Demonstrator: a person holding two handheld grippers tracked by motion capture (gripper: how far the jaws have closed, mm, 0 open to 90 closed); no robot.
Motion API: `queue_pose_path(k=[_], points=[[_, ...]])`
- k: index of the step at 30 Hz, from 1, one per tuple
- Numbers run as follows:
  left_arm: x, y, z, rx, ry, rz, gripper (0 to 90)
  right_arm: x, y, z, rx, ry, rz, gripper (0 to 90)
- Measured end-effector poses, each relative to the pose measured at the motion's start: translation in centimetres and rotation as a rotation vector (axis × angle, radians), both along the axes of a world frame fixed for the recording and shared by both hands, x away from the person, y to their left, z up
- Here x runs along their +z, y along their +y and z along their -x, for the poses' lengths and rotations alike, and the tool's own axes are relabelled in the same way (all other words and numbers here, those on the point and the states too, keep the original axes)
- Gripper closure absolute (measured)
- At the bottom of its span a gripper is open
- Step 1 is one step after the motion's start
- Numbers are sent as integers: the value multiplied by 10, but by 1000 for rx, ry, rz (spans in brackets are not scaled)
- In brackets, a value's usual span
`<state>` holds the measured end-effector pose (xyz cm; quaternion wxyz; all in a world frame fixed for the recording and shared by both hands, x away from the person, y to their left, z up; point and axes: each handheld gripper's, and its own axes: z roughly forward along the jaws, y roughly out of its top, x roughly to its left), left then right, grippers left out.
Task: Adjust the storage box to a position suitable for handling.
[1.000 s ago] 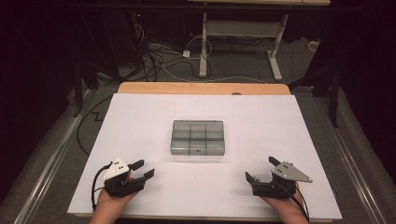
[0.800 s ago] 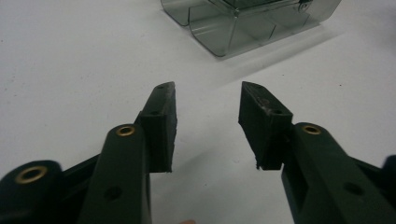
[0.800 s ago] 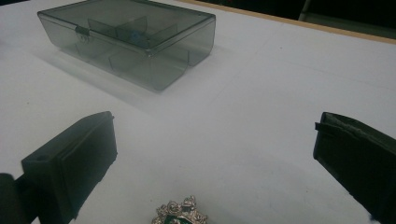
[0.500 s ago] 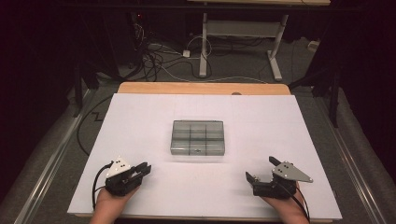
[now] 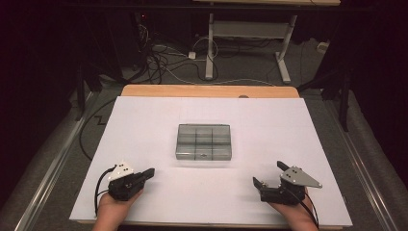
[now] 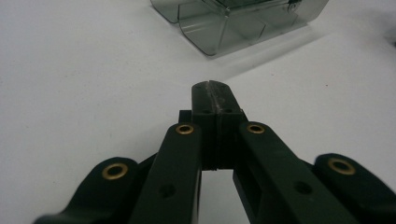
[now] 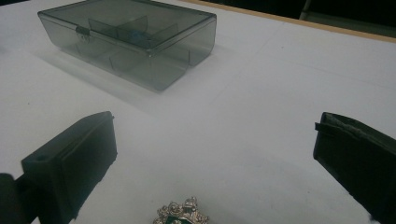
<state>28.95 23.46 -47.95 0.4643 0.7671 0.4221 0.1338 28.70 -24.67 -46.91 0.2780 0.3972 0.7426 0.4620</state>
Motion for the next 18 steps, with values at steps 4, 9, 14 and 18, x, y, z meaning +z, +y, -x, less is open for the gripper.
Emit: queue_pose_path(k=[4, 9, 14, 18], points=[[0, 2, -1, 12, 5, 13, 875, 2, 1, -1, 2, 7, -9, 2], [0, -2, -3, 29, -2, 8, 875, 4, 3, -3, 13, 18, -18, 2], [0, -7, -10, 37, 30, -2, 875, 4, 5, -7, 22, 33, -23, 2], [4, -11, -16, 45, 26, 10, 874, 4, 5, -11, 15, 46, -40, 2]])
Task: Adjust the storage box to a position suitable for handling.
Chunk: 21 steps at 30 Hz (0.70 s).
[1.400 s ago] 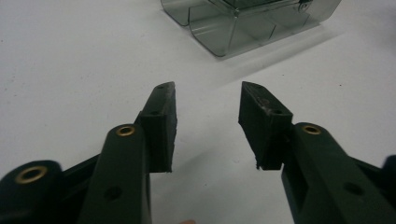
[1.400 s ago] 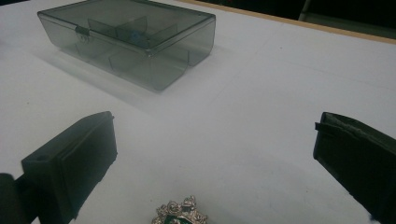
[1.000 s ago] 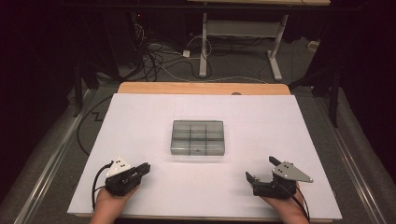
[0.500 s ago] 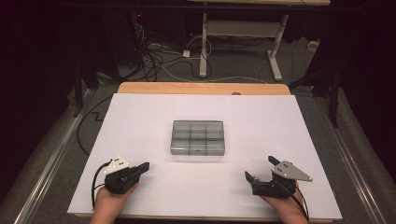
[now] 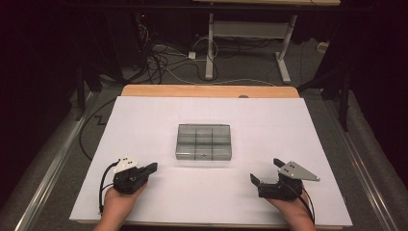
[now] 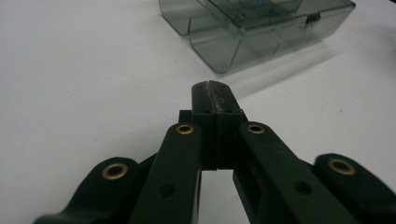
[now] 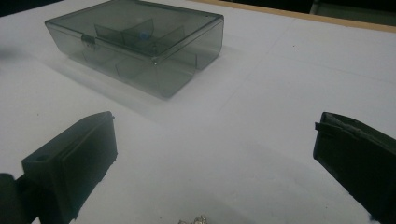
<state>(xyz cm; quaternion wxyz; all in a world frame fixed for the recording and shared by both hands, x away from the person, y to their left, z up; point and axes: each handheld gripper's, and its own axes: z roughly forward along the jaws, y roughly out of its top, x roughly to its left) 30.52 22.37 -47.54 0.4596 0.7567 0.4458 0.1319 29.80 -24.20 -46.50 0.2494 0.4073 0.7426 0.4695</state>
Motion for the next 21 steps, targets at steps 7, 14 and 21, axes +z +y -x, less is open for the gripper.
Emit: queue_pose_path(k=[7, 14, 21], points=[[6, -5, -33, 34, 10, 33, 875, 8, -6, -16, -18, 16, -59, 4], [10, -17, -71, 30, -13, 23, 876, 11, -14, -17, -19, 4, -91, 4], [14, -29, -102, 62, -30, 20, 876, 5, -15, -12, -9, 7, -55, 2]])
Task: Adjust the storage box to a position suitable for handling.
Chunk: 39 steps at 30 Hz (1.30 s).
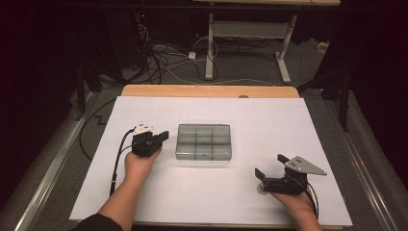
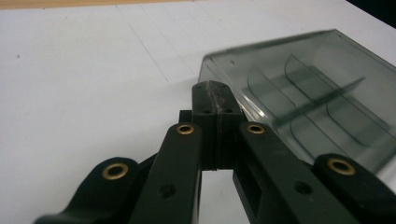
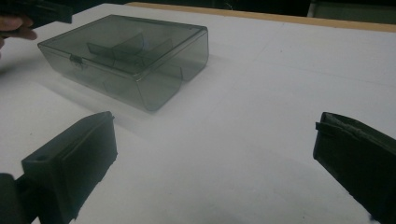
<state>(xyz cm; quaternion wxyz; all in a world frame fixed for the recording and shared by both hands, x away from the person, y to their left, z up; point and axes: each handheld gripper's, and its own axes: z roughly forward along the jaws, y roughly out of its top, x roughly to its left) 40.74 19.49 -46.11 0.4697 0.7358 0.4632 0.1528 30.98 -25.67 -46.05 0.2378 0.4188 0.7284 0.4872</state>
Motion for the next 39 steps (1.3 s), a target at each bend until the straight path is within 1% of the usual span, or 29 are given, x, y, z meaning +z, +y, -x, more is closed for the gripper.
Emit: queue_pose_path(k=[1, 4, 5, 7, 8, 10, 11, 14, 15, 17, 20, 21, 23, 24, 28, 29, 31, 36, 39], points=[[0, -3, -10, 1, 2, 1, 876, 0, 0, 1, 0, 0, 3, 2], [0, -9, -25, 7, 6, -4, 876, 0, 0, 4, 2, -2, 10, 2], [0, -9, -25, 7, 6, -4, 876, -1, 0, 5, 8, -7, 17, 2], [-1, -14, -39, 15, 7, -8, 876, 0, 1, 7, 9, -8, 24, 2], [-1, -15, -44, 18, 13, -7, 876, 0, 2, 8, 11, -7, 22, 2], [-1, -18, -52, 15, 16, -29, 876, 1, 0, 9, 10, -12, 5, 2], [-1, -18, -52, 15, 16, -29, 876, 1, 0, 10, 8, -11, -4, 2], [-3, -21, -65, 5, 12, -35, 876, -1, 0, 12, 11, -5, -6, 2], [-3, -22, -67, 3, 3, -31, 875, -1, 0, 12, 8, 0, -8, 2], [-4, -23, -68, -3, -3, -24, 876, -2, 0, 12, 8, 4, -9, 2], [-5, -25, -70, -3, -5, -26, 875, -3, 0, 12, 10, 3, -6, 2], [-5, -25, -71, 0, -1, -34, 875, -3, 0, 12, 10, 3, -6, 2], [-7, -26, -72, 5, 3, -26, 876, -3, 0, 12, 10, 3, -4, 2], [-9, -27, -72, -1, 5, -24, 875, -2, 1, 12, 12, -2, 2, 2], [-9, -33, -71, -8, -5, -27, 875, -2, 1, 12, 10, -5, 2, 2], [-9, -34, -71, -6, -6, -37, 876, -2, 0, 12, 6, -3, 0, 2], [-10, -34, -72, -7, -2, -28, 875, -2, 0, 12, 5, -3, 1, 2], [-10, -34, -70, -12, 2, -47, 875, -3, -1, 12, 8, -4, 9, 2], [-10, -33, -67, -15, 5, -47, 875, -3, 0, 12, 13, -4, 15, 2]])
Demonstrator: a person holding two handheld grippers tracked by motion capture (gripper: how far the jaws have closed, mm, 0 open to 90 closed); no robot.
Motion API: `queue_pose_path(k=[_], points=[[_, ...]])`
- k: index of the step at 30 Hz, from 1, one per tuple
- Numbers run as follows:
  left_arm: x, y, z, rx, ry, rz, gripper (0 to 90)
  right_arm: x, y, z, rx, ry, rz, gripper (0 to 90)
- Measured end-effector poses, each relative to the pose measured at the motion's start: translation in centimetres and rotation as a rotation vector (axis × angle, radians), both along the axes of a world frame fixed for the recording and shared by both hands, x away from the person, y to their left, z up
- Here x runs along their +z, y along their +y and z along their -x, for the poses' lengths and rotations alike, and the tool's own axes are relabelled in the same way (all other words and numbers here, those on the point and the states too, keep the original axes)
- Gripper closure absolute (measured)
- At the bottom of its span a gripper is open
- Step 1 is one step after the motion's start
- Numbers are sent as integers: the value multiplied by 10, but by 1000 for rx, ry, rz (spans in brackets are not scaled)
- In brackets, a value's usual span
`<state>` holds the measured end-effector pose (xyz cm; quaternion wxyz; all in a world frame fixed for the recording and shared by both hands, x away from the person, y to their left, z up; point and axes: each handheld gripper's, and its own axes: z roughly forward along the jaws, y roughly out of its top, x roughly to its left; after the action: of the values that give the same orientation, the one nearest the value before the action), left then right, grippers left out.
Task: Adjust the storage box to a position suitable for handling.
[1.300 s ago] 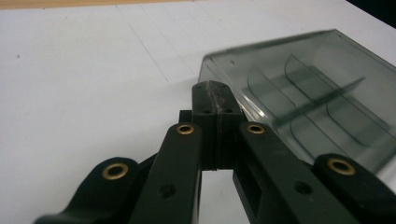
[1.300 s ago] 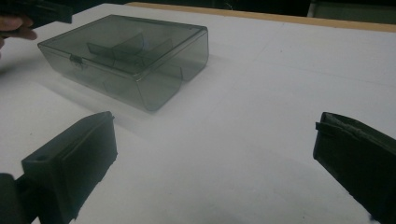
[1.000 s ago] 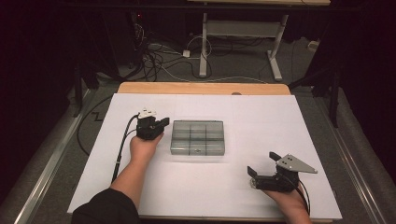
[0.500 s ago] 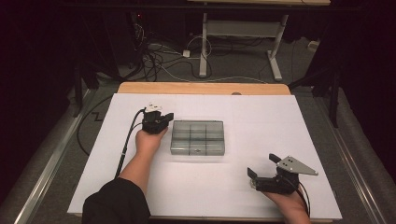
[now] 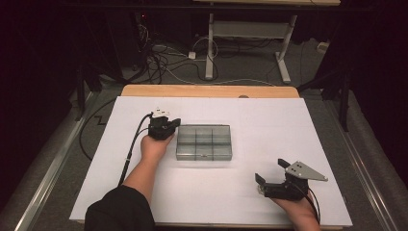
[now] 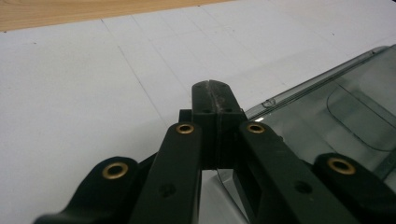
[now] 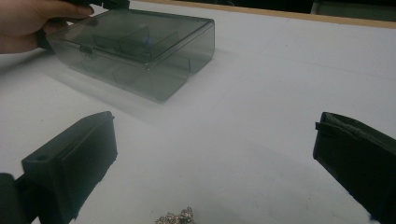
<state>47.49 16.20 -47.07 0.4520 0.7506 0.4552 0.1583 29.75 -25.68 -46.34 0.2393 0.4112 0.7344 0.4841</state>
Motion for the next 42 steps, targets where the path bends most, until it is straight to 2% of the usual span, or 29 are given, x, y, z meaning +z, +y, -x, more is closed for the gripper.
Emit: queue_pose_path(k=[4, 6, 9, 12, 13, 14, 16, 19, 21, 25, 37, 42], points=[[1, 2, 8, -13, -5, -5, 875, 0, 0, 0, -4, -1, 0, 10], [-1, 5, 18, -15, 5, -13, 875, 0, 0, 0, -7, 2, -1, 16], [-4, 9, 30, -33, 4, 22, 875, 0, 0, 0, -11, 4, -3, 37], [-4, 9, 34, -42, 4, 10, 875, 1, 0, 0, -12, 2, -5, 44], [-3, 9, 34, -30, -5, 0, 875, 1, 0, 0, -14, 6, -11, 47], [1, 12, 30, -9, -14, 15, 875, 1, 1, 0, -14, 7, -10, 47], [2, 13, 25, 10, -26, 10, 875, 1, 2, 0, -18, 11, -12, 49], [2, 9, 18, 4, -13, -15, 875, 2, 2, -1, -7, -3, -10, 49], [2, 5, 12, -1, -21, 1, 875, 1, 2, -2, -7, 1, -11, 49], [3, -1, 8, -7, -19, -8, 875, -1, 1, -5, -5, 13, -10, 50], [5, -10, 1, -15, -22, -38, 875, 2, 1, -1, -8, 6, -12, 52], [3, -8, -1, -2, 1, -34, 875, 2, 0, -1, -8, 6, -11, 52]])
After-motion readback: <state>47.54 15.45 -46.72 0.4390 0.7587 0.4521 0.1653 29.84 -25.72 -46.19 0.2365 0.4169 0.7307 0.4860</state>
